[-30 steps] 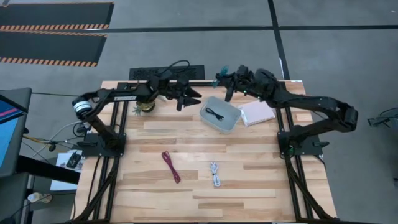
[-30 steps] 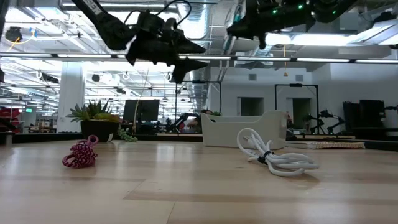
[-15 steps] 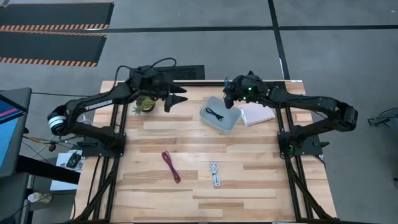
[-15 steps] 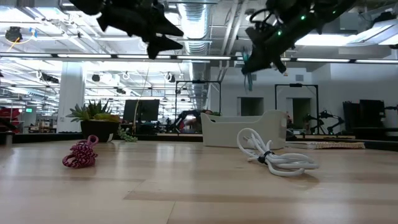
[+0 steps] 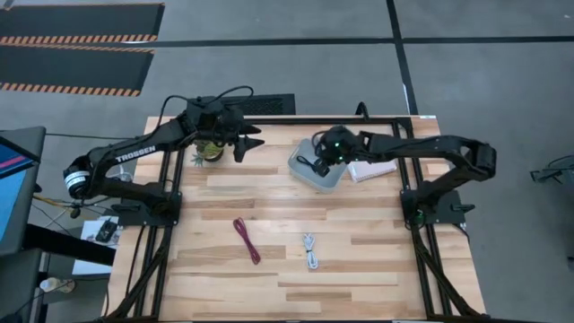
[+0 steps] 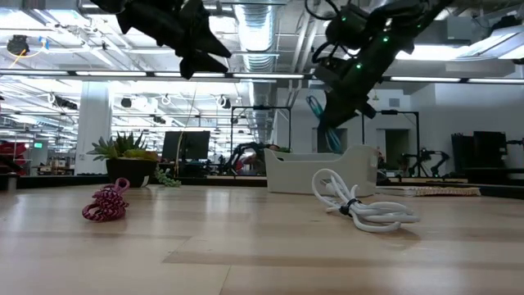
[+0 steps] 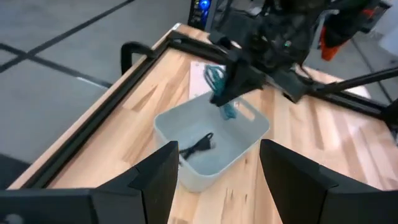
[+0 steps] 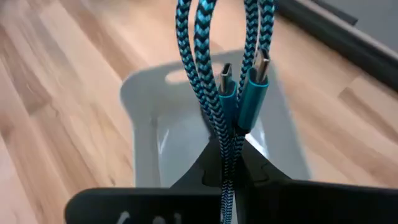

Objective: Pick and place USB-C Cables
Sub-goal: Put the blue black USB cable into the grey bin

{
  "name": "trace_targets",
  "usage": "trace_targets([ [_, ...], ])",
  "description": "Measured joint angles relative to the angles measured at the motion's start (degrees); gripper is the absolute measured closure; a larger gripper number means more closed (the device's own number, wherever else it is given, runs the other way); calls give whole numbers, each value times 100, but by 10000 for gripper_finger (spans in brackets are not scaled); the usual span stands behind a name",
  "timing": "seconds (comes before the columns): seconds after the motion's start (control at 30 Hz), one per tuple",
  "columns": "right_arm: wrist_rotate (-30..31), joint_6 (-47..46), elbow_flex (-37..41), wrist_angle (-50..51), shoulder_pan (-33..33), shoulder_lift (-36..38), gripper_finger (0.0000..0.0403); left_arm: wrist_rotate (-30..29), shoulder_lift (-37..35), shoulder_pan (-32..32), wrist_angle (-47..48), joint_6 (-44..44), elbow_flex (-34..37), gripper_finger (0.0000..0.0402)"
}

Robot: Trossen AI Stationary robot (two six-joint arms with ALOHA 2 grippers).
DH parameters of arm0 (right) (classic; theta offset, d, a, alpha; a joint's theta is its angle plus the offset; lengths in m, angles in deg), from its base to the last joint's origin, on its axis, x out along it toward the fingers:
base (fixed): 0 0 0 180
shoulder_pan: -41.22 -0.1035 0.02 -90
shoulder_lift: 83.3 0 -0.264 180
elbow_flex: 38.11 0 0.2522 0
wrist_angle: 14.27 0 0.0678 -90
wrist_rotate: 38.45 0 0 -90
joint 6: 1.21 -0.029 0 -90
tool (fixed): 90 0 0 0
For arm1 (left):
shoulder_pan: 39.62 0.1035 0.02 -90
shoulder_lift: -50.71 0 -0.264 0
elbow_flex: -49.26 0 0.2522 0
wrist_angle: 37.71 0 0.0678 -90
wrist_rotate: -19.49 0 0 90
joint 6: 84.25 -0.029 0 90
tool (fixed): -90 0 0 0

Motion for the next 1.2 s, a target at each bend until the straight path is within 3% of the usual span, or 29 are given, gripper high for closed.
trace_targets([
  [0.6, 389, 546, -2084, 2445, -218, -2151, 388, -113, 0, 0, 347, -84, 0, 188],
  [0.73, 512, 608, -2218, 2851, -208, -2356, 388, -196, 0, -2, 427, -151, 0, 188],
  [1.2, 358, 579, -2192, 2708, -127, -2644, 383, -259, 2, -1, 465, -183, 0, 188],
])
